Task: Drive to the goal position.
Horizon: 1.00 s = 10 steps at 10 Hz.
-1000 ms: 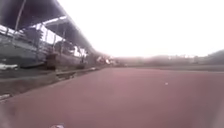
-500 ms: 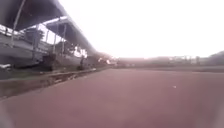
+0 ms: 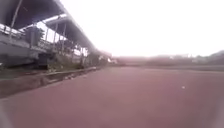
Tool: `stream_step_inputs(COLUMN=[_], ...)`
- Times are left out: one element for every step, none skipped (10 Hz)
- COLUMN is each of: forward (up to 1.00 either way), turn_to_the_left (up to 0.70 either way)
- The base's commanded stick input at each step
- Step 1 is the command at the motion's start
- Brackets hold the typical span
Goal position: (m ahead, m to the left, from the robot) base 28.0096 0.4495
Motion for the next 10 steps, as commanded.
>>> stream_step_inputs(forward=[0.70,0.70,0.70,0.70,0.70,0.70,0.70,0.70,0.70,0.70], turn_to_the_left=[0.00,0.00,0.00,0.00,0.00,0.00,0.00,0.00,0.02,0.25])
